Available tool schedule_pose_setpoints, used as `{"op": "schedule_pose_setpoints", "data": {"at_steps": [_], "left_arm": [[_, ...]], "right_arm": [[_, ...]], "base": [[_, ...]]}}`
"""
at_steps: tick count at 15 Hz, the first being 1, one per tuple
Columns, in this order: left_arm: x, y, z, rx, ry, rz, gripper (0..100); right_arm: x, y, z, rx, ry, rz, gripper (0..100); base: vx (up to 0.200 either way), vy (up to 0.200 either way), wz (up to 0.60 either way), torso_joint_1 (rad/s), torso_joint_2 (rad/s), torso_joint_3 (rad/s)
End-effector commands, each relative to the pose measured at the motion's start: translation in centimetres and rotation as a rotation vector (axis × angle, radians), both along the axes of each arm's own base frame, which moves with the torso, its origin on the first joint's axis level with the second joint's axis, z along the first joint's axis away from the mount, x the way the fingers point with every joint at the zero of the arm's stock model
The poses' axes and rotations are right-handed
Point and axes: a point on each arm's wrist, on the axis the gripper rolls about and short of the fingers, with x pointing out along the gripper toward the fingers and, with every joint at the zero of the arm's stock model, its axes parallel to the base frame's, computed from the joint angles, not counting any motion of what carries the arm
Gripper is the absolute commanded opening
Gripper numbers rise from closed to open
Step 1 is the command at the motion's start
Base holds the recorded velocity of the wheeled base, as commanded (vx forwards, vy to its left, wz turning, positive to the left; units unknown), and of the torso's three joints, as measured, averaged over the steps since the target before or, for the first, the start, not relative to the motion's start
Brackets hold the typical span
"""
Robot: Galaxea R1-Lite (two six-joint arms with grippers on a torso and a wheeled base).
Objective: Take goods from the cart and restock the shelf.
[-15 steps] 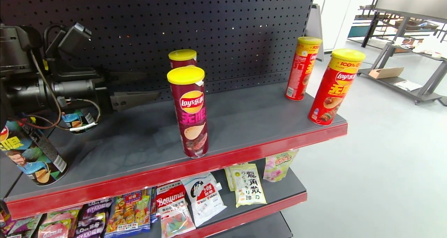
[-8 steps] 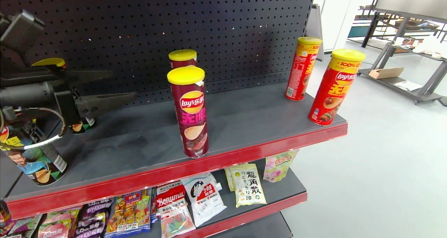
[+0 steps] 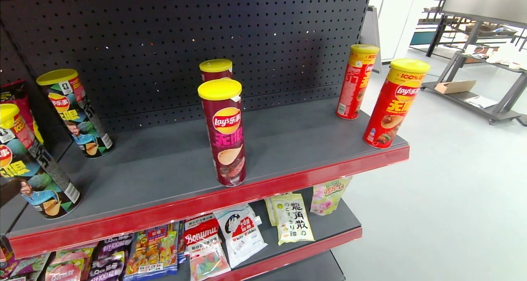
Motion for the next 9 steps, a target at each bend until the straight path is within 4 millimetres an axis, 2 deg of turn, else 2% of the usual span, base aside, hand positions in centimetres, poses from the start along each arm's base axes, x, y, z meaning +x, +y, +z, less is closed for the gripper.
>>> {"op": "schedule_pose_setpoints", "data": {"at_steps": [1,5,9], "left_arm": [[-7.0,0.9,-2.2,-0.021,-0.1,0.094,100],[-8.6,1.0,-5.4,-0.019,-0.112,0.084,100],[-8.4,1.0,-5.4,-0.009,-0.101,0.086,100]], "right_arm": [[0.0,0.0,0.0,0.0,0.001,0.001,100],[0.0,0.0,0.0,-0.005,0.001,0.004,100],[0.0,0.0,0.0,0.0,0.001,0.002,100]], "base": [[0.0,0.0,0.0,0.0,0.0,0.0],[0.0,0.0,0.0,0.0,0.0,0.0],[0.0,0.0,0.0,0.0,0.0,0.0]]}}
